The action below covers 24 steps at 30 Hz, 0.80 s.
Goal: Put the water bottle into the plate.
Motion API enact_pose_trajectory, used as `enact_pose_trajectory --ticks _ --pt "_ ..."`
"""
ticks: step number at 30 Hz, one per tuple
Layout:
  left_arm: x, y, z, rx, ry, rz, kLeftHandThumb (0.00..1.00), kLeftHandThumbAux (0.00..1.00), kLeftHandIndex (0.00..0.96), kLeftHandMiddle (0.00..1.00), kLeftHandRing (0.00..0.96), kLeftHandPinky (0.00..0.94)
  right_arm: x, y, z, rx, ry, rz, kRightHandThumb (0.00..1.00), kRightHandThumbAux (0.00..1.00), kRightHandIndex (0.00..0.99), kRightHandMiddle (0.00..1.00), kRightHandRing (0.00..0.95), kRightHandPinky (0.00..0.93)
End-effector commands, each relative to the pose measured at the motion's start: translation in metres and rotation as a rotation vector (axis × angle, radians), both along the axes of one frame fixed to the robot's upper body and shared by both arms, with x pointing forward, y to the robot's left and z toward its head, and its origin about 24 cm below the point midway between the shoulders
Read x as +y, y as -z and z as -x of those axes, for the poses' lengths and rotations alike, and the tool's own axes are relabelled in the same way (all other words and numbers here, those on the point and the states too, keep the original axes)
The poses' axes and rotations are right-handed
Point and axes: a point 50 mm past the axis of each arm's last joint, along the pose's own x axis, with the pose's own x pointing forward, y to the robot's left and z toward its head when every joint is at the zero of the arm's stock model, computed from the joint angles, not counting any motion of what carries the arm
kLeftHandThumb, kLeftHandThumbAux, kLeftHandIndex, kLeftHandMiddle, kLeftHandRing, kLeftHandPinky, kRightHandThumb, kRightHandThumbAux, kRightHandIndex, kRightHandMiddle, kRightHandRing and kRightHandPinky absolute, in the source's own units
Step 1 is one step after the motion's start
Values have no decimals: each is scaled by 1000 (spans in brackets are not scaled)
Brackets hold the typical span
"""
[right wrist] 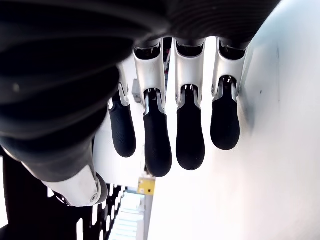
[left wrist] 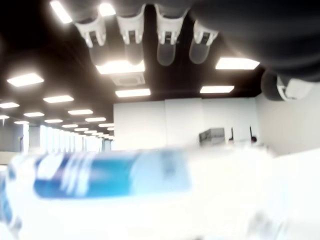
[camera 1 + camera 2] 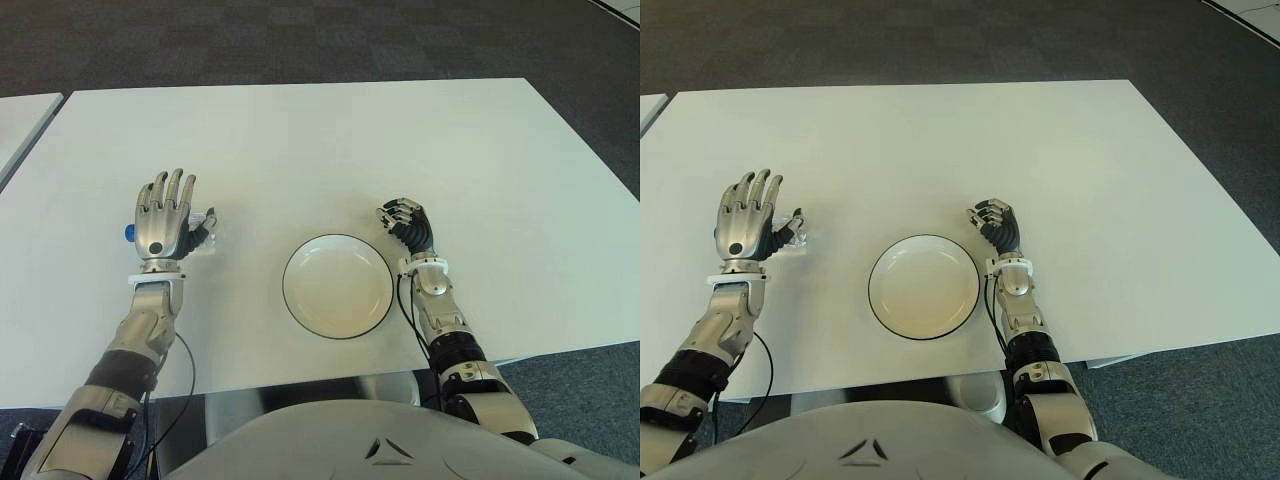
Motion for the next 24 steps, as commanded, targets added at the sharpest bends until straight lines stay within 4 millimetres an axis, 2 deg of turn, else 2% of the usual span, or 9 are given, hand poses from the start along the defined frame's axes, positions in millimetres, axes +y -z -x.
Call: enact_pose_trajectory --ticks 1,10,16,19,24 --pt "7 11 0 109 -51 -53 567 180 0 0 0 0 1 2 1 9 -3 -8 706 729 433 603 623 649" --pt "13 22 5 215 -111 -66 598 200 0 0 0 0 1 3 2 7 3 -15 707 729 434 605 625 645" --pt "18 32 11 283 -145 -45 687 227 0 0 0 0 2 4 3 14 7 -12 707 729 433 601 623 647" --pt "23 44 20 331 -160 -35 712 230 0 0 0 0 2 4 4 8 6 -21 707 729 433 602 625 649" --pt "25 50 26 359 -161 -27 710 227 0 0 0 0 1 4 5 3 8 -28 706 729 433 602 626 651"
